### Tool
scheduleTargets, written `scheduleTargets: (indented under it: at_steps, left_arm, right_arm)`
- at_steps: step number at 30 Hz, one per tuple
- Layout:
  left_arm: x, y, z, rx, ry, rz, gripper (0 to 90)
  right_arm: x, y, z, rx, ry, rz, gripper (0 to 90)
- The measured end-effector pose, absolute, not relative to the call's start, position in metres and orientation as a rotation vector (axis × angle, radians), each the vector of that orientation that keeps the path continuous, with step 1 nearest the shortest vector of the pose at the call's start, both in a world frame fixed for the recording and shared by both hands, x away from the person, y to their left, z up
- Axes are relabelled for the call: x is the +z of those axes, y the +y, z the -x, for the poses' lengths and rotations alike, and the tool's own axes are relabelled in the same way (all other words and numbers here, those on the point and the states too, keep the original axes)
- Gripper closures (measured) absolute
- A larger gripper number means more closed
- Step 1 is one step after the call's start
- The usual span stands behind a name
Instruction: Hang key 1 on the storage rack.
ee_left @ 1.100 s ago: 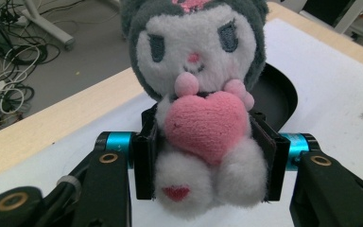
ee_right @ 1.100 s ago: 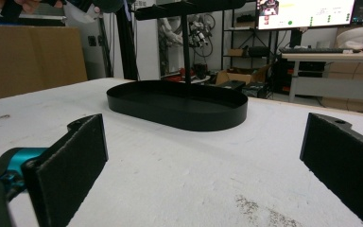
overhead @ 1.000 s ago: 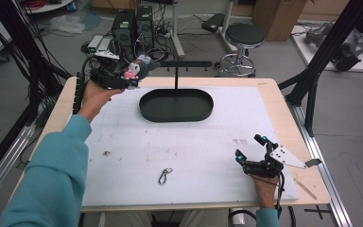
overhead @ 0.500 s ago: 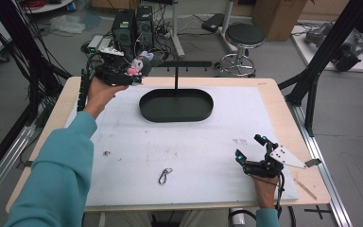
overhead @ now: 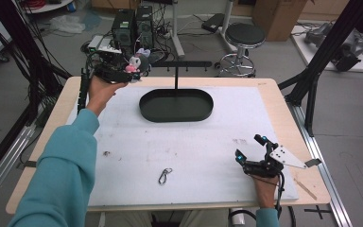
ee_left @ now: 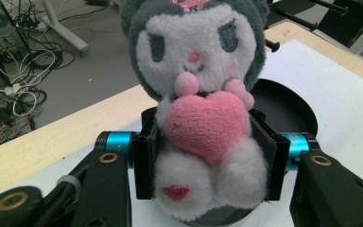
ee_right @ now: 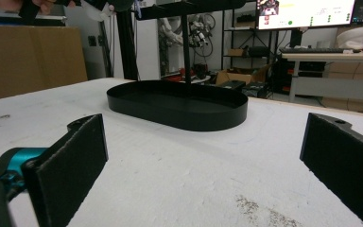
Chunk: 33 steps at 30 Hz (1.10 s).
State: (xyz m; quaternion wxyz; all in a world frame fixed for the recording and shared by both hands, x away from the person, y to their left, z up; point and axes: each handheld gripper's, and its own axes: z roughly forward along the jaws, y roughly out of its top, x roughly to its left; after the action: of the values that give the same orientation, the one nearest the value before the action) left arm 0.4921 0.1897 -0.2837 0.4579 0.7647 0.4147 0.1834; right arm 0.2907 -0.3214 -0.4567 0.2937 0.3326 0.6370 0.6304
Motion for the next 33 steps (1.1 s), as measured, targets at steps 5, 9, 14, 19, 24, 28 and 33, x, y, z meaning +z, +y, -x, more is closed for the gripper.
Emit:
scheduleTargets:
  at_steps: [5,9,14,19,24,28,33]
  left_arm:
    - [-0.285,0.189,-0.492,0.459,1.04,-1.889,52.4]
    - [-0.287,0.187,-0.493,0.461,1.062,-1.893,52.5]
    - [-0.294,0.191,-0.491,0.447,1.073,-1.898,52.4]
    - [-0.302,0.199,-0.485,0.436,1.075,-1.894,52.4]
    - [-0.307,0.205,-0.482,0.426,1.073,-1.913,52.4]
    - [-0.31,0.207,-0.479,0.42,1.077,-1.927,52.3]
    - [-0.315,0.211,-0.472,0.406,1.05,-1.932,52.3]
  right_arm:
    - [-0.457,-0.321,-0.291,1.679,1.696,-0.884,0.7]
    - [-0.457,-0.321,-0.29,1.683,1.698,-0.893,0.7]
    - [-0.457,-0.321,-0.29,1.684,1.7,-0.891,0.7]
    - [-0.457,-0.321,-0.29,1.682,1.701,-0.891,0.7]
    - [-0.457,-0.321,-0.29,1.684,1.699,-0.891,0.7]
    - [-0.457,-0.32,-0.29,1.683,1.701,-0.893,0.7]
    - [-0.457,-0.32,-0.29,1.683,1.702,-0.894,0.7]
